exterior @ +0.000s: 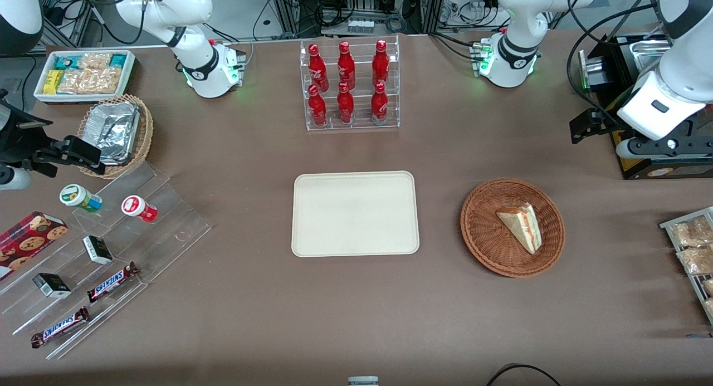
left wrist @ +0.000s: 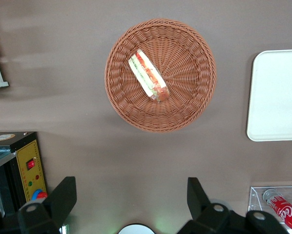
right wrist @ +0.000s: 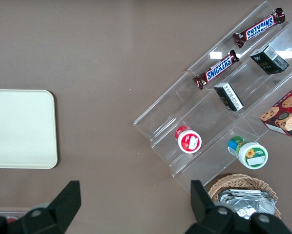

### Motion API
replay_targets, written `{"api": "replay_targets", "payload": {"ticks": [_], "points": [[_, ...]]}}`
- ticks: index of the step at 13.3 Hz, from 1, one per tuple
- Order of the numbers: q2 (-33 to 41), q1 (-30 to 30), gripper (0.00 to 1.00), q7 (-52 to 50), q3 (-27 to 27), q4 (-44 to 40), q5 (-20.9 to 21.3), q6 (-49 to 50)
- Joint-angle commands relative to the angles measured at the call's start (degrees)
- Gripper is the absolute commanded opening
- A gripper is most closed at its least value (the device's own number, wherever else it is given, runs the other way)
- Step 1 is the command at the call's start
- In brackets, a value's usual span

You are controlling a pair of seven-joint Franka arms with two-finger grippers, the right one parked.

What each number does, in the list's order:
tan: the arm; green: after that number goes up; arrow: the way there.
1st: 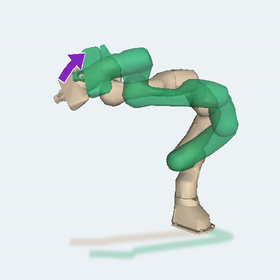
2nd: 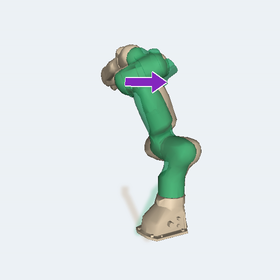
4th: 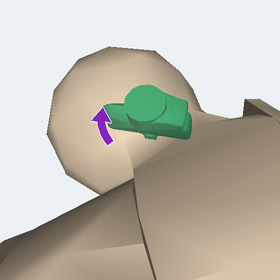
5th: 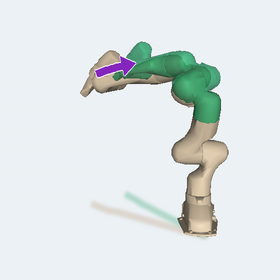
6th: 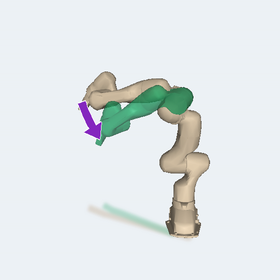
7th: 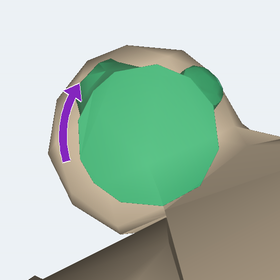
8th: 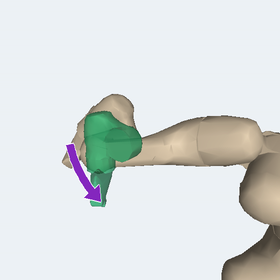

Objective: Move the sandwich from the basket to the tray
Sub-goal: 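Move the left gripper over the sandwich in the wicker basket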

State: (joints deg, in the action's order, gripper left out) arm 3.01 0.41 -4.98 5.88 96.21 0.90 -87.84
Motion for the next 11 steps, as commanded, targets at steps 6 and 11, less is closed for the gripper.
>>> {"api": "replay_targets", "payload": {"ticks": [6,11], "points": [[0.77,0.64,1.00,-0.37,-0.95,2.48,1.20,0.65],[0.59,0.73,1.00,-9.59,-2.36,10.47,1.65,-5.47]]}}
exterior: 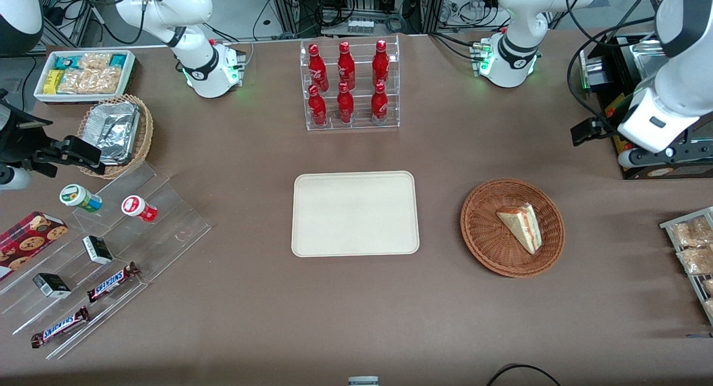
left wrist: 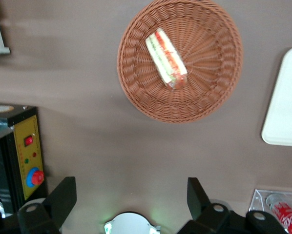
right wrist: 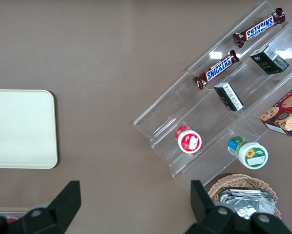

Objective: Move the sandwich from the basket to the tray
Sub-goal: 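Move the left gripper over the sandwich in the wicker basket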

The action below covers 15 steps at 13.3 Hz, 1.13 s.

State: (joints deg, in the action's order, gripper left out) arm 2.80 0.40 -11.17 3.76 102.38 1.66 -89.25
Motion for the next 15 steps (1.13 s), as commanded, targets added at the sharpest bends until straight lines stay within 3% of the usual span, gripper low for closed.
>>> {"api": "replay_targets", "payload": {"ticks": [1,10,15], "points": [[0.89,0.74,1.00,-4.90,-0.33,6.41,0.97,-7.05],[-0.69,0.83,1.00,-23.97,-0.51,22.24,1.06,-31.49],[-5.16,1.01,1.00,-26.79,-0.33,22.43,0.97,-36.16]]}}
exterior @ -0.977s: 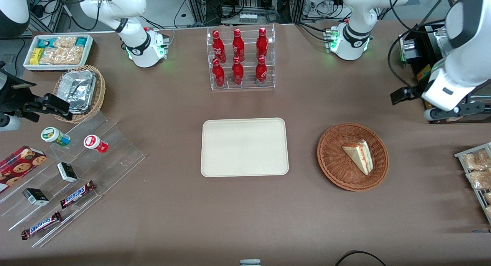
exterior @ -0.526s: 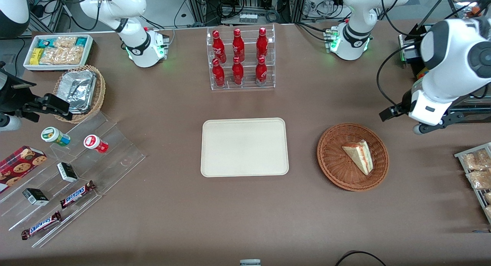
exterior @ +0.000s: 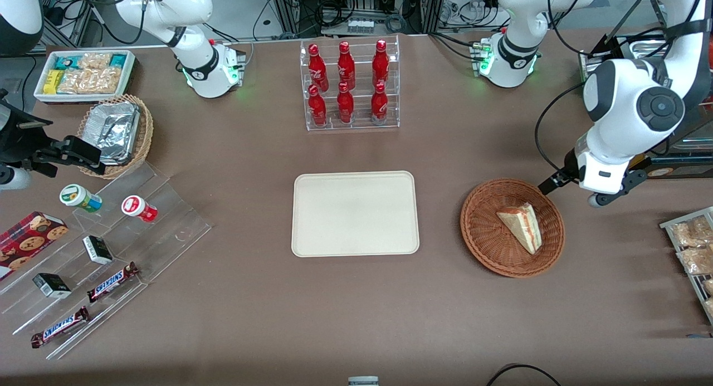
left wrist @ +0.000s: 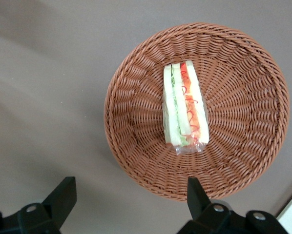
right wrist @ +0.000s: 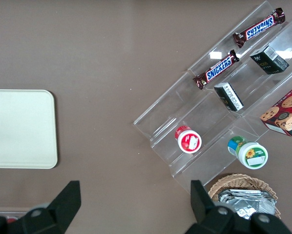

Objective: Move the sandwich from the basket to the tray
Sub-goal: 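Move the left gripper over the sandwich in the wicker basket, then lower the left gripper and close it on the wrapped sandwich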

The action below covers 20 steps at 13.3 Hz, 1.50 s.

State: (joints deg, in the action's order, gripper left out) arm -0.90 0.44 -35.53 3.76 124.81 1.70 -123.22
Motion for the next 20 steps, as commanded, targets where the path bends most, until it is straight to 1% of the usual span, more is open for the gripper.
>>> {"api": "replay_targets", "payload": {"ticks": [1,3,9,14,20], "points": [[-2.52,1.05,1.00,-3.83,-0.24,-0.09,0.94,-3.94],[-4.36,1.40,1.00,-4.73,0.02,-0.09,0.85,-6.41],[-8.58,1.40,1.00,-3.76,2.04,-2.37,0.76,-7.04],[-12.54,1.32,1.00,-3.67,2.22,-3.43,0.85,-10.55],[-15.18,0.79,1.00,-3.67,2.22,-3.52,0.85,-12.58]]}}
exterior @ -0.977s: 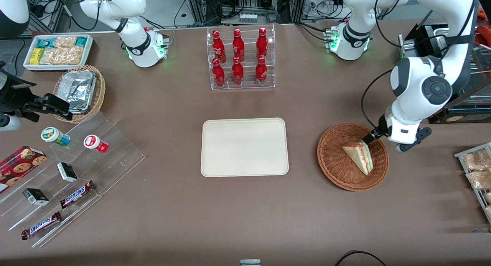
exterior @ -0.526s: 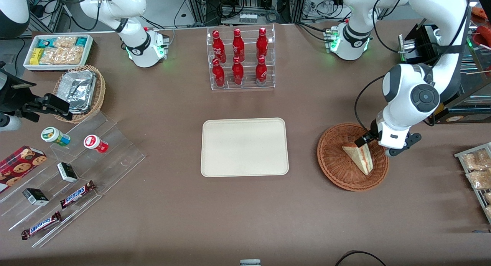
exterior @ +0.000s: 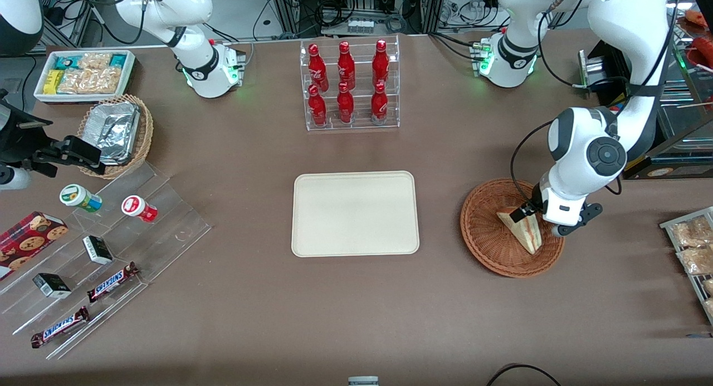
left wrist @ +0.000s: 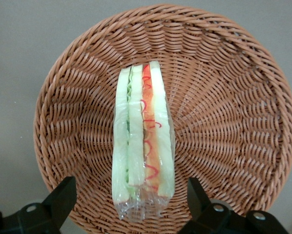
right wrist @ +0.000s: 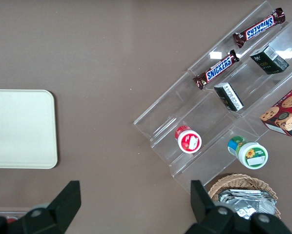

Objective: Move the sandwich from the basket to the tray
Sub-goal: 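Lower the left gripper and close it on the wrapped sandwich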

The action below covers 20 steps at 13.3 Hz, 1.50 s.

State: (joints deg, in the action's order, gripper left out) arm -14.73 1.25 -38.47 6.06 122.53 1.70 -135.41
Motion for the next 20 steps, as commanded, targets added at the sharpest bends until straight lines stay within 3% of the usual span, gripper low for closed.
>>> {"api": "replay_targets", "payload": {"ticks": [1,3,5,6,9,11,17,20], "points": [[-1.61,-0.10,1.00,-0.73,-0.08,-1.33,0.85,-0.56],[-2.58,-0.11,0.99,-0.82,-0.08,-1.24,0.76,-1.96],[-2.59,-0.11,0.88,-1.00,-0.08,-1.15,0.76,-1.97],[-2.67,-0.02,0.77,-1.69,-0.08,-1.15,0.76,-1.97],[-2.50,-0.02,0.24,-1.88,-0.08,-1.15,0.76,-1.88],[-2.41,-0.02,0.00,-1.88,-0.08,-1.15,0.76,-1.79],[-1.09,-0.02,0.00,-0.91,-0.08,-1.33,0.85,-1.18],[0.58,0.59,0.00,0.57,-0.08,-4.12,0.94,4.95]]}}
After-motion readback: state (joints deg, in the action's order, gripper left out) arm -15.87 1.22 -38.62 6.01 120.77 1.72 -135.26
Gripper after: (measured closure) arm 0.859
